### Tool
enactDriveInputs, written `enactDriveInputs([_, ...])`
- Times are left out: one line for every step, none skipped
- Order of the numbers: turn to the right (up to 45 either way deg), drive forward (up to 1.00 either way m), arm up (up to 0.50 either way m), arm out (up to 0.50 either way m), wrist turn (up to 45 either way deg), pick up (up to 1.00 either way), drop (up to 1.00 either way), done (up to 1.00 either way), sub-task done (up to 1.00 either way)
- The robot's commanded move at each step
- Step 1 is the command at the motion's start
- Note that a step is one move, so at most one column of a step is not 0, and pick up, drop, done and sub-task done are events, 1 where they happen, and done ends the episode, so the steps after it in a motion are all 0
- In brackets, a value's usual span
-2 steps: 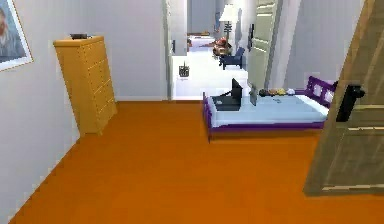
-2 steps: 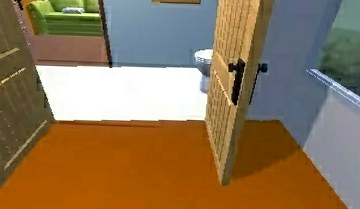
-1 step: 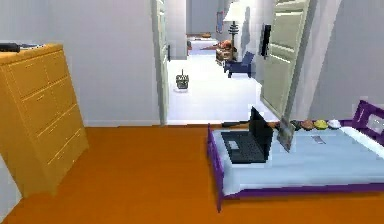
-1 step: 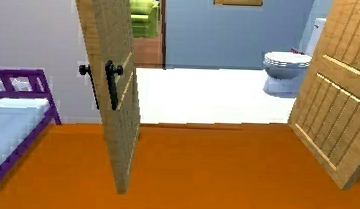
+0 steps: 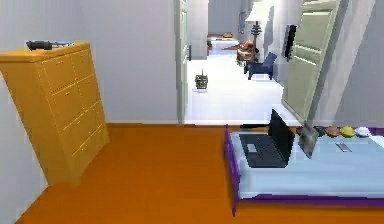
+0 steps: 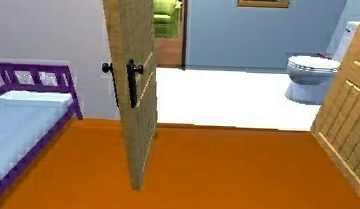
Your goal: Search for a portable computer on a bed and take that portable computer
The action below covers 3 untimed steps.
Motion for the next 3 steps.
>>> enactDriveInputs([0.0,0.45,0.00,0.00,0.0,0.00,0.00,0.00,0.00])
enactDriveInputs([45.0,0.00,0.00,0.00,0.0,0.00,0.00,0.00,0.00])
enactDriveInputs([0.0,0.20,0.00,0.00,0.0,0.00,0.00,0.00,0.00])
